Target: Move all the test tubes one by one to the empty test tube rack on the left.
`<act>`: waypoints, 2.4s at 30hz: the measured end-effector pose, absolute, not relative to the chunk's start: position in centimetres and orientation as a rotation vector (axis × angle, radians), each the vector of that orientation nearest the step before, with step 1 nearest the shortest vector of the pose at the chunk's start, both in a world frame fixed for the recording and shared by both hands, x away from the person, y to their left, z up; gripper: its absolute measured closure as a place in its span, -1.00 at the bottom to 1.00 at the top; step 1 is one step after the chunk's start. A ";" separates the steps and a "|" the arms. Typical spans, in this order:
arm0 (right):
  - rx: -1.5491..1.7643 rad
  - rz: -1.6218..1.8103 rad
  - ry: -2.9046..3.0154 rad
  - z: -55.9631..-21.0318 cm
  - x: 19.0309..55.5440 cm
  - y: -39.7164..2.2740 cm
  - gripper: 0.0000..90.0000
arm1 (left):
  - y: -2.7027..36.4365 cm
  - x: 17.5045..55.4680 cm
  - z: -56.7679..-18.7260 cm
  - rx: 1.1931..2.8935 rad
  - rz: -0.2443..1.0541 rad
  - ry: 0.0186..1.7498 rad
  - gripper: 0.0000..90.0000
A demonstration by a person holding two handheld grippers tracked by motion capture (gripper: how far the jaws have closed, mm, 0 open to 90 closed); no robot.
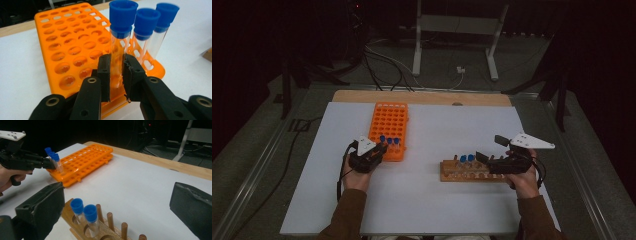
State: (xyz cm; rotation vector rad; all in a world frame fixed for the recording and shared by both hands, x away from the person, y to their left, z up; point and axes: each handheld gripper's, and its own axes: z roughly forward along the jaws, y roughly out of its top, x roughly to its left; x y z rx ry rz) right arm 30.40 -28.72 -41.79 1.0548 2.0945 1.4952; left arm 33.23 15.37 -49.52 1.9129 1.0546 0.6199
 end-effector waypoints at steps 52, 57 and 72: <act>1.023 1.373 2.210 -44.0 30.3 -27.7 -0.76 | 16.8 29.6 -46.6 1.695 0.553 1.080 -0.82; 0.995 1.339 2.259 -44.7 30.2 -27.4 -0.52 | 16.7 29.5 -46.4 1.704 0.557 1.072 -0.99; 0.872 1.282 2.346 -45.8 30.1 -26.2 0.45 | 16.2 29.7 -46.7 1.724 0.567 1.078 -0.99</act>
